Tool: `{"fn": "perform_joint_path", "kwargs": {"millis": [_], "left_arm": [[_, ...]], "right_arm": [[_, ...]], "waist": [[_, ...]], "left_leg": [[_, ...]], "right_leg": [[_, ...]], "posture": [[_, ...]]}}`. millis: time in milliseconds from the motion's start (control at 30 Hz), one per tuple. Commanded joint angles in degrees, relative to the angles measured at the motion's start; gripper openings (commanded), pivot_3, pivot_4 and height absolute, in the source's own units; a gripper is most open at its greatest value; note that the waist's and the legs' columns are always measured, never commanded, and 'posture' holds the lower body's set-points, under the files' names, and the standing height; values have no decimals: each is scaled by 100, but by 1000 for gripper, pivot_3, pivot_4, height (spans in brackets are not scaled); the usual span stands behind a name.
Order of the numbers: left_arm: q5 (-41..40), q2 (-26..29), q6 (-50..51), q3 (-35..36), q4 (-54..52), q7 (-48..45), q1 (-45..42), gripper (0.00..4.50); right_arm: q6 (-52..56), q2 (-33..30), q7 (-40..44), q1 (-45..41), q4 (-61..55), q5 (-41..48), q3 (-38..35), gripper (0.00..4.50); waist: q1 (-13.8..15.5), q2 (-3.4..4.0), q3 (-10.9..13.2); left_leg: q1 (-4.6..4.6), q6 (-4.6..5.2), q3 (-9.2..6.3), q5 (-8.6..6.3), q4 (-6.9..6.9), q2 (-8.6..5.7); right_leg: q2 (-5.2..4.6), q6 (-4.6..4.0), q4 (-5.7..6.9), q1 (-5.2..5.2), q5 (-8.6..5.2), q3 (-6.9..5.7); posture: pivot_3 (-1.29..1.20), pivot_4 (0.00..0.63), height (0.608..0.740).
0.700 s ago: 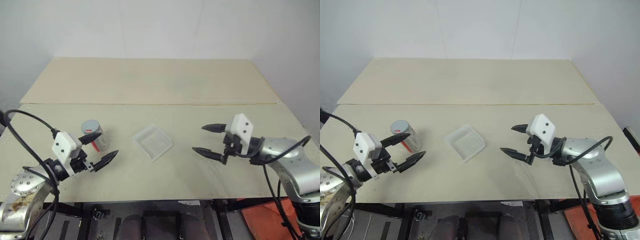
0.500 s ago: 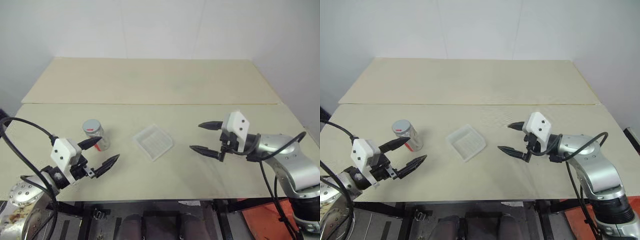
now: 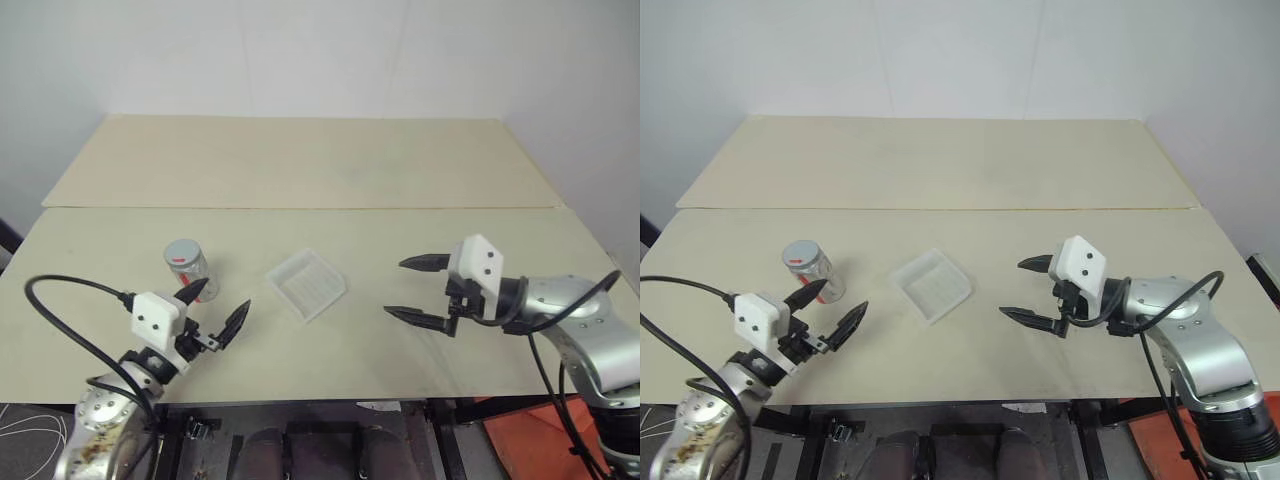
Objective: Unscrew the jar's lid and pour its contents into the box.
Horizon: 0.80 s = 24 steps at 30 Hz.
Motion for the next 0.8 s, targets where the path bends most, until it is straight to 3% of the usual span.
{"fn": "perform_joint_path", "kwargs": {"millis": [33, 133, 267, 567, 800], "left_arm": [[540, -377, -415, -227, -492, 572, 440, 4484], [983, -645, -582, -352, -489, 969, 650, 4484], [1340, -944, -505, -305, -100, 1565, 167, 4484], [1276, -860, -568, -80, 804, 1664, -609, 4484], [1278, -910, -640, -172, 797, 1628, -552, 4484]], "right_arm": [[-102, -178, 129, -66, -79, 138, -309, 4500], [-136, -253, 136, -78, -17, 51, -322, 4500], [-148, -322, 295, -14, -74, 157, -381, 4500], [-158, -346, 328, -48, -197, 130, -270, 4500], [-158, -396, 313, 30, -266, 112, -358, 4500]], "waist": [[-14, -2, 0], [-6, -1, 1], [49, -2, 1], [-4, -3, 1], [3, -3, 1]], "left_leg": [[1, 0, 0, 0, 0, 1], [3, 0, 0, -1, 0, 4], [3, -1, -7, 3, 2, 0], [-4, 6, -6, -1, 3, -1], [-5, 6, -5, -1, 3, -2]], "right_leg": [[0, 0, -1, 0, 0, 0], [1, -7, 2, -1, -3, -1], [1, -5, 2, 5, -4, -4], [-1, 30, 0, -1, 16, -6], [-7, 26, -1, -1, 14, -7]], "posture": [[0, 150, 740], [0, 150, 740], [0, 150, 740], [0, 150, 740], [0, 150, 740]]}}
